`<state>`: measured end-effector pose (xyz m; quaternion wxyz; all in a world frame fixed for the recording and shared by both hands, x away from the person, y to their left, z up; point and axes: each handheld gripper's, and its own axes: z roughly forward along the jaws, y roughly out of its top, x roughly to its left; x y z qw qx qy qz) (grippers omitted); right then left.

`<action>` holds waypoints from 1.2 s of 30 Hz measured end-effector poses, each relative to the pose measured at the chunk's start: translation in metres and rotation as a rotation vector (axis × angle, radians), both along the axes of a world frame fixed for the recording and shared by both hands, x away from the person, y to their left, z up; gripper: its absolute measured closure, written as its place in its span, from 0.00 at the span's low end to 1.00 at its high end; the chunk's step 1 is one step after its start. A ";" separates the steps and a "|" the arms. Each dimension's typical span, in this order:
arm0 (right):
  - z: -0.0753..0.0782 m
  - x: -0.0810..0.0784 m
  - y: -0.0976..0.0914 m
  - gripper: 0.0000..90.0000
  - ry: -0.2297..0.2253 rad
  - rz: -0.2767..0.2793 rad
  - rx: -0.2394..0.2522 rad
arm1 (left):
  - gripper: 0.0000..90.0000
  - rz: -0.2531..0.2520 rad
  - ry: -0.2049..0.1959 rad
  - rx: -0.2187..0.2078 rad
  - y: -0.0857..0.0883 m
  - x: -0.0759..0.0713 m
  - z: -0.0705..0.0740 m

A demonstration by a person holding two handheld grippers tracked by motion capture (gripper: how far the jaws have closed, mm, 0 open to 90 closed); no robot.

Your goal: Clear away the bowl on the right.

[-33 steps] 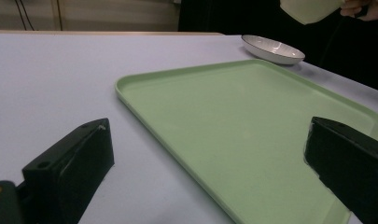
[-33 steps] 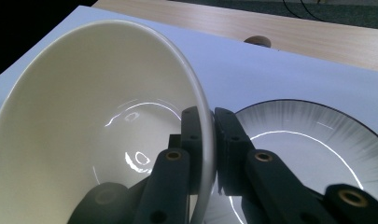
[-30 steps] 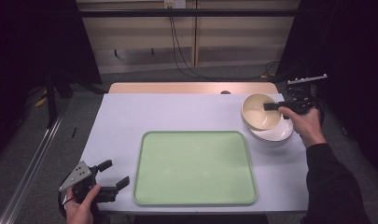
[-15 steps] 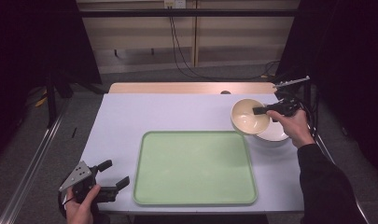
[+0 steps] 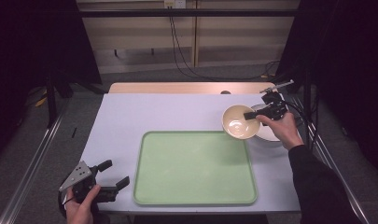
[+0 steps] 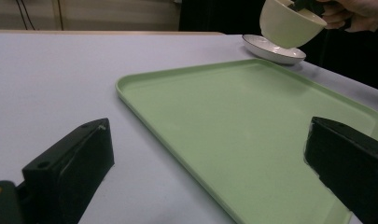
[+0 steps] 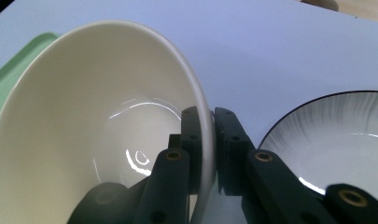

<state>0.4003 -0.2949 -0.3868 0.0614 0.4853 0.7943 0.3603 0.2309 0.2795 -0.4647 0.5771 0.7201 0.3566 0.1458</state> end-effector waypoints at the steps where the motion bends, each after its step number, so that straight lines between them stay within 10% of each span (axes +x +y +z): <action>1: -0.002 0.001 0.001 0.93 0.002 0.006 0.001 | 0.02 0.000 0.000 0.001 0.000 0.000 0.000; 36: -0.047 0.012 0.019 0.93 0.124 0.016 -0.047 | 0.02 0.001 0.001 0.000 0.000 0.000 0.000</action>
